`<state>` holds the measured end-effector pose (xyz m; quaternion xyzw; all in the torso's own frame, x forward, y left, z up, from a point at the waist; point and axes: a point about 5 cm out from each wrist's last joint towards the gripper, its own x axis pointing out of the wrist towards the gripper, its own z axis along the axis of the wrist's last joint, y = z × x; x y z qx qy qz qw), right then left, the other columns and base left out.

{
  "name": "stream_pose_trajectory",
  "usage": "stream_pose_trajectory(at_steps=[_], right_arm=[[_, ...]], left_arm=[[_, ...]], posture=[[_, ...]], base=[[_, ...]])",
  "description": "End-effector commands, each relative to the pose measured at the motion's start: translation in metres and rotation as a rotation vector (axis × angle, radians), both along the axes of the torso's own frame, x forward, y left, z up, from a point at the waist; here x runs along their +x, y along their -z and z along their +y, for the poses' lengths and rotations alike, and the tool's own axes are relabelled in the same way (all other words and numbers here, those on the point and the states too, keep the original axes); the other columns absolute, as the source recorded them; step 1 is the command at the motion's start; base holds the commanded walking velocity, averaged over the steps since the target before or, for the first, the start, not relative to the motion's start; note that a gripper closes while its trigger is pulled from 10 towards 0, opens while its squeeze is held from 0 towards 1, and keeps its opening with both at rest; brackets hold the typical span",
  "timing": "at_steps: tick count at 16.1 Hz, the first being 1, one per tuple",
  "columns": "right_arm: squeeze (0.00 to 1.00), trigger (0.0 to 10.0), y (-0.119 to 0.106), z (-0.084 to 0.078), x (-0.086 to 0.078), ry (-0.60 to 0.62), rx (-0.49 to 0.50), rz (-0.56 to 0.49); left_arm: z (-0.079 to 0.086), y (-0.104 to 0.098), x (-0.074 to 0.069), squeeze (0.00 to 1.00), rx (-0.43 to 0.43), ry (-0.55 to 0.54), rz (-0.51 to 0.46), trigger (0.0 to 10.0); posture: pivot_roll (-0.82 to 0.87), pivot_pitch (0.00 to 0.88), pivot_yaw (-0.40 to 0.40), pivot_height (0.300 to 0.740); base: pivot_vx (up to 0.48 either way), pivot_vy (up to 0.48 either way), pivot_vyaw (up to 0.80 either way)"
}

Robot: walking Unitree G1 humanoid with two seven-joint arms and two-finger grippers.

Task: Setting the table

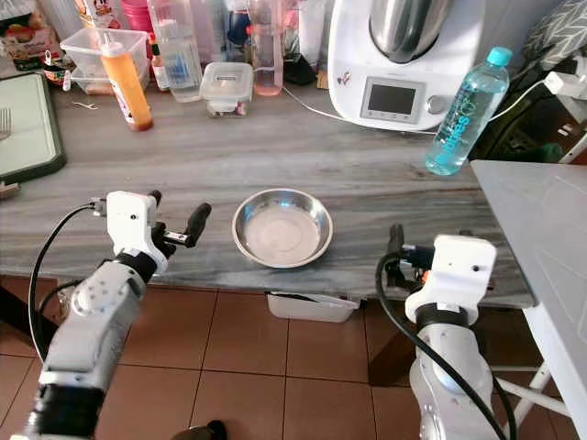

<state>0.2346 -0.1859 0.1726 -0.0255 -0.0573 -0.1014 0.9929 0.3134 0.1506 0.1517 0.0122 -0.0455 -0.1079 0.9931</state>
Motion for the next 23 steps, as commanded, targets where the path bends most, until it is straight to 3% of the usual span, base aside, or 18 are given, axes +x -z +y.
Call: stream_pose_trajectory(at_steps=[1,5,11,23], right_arm=[[0.0,10.0,-0.007,-0.005,-0.005,0.021,-0.03,-0.042],[0.0,10.0,0.004,-0.007,-0.014,0.013,-0.03,-0.012],[0.0,10.0,0.007,-0.005,-0.011,-0.007,-0.013,-0.009],[0.0,10.0,0.009,-0.005,-0.011,0.005,-0.016,-0.01]], left_arm=[[0.003,-0.003,-0.005,0.0,0.049,-0.06,-0.046,10.0],[0.014,0.009,-0.012,0.0,0.088,-0.113,-0.021,10.0],[0.007,0.01,-0.013,0.0,0.123,-0.108,-0.044,10.0],[0.005,0.013,-0.009,0.0,0.144,-0.113,-0.022,10.0]], posture=[[0.06,0.106,-0.04,0.74],[0.06,0.105,-0.05,0.74],[0.06,0.104,-0.045,0.74],[0.06,0.113,-0.038,0.74]], base=[[0.0,0.0,0.0],[0.0,0.0,0.0],[0.0,0.0,-0.31],[-0.044,0.0,0.0]])
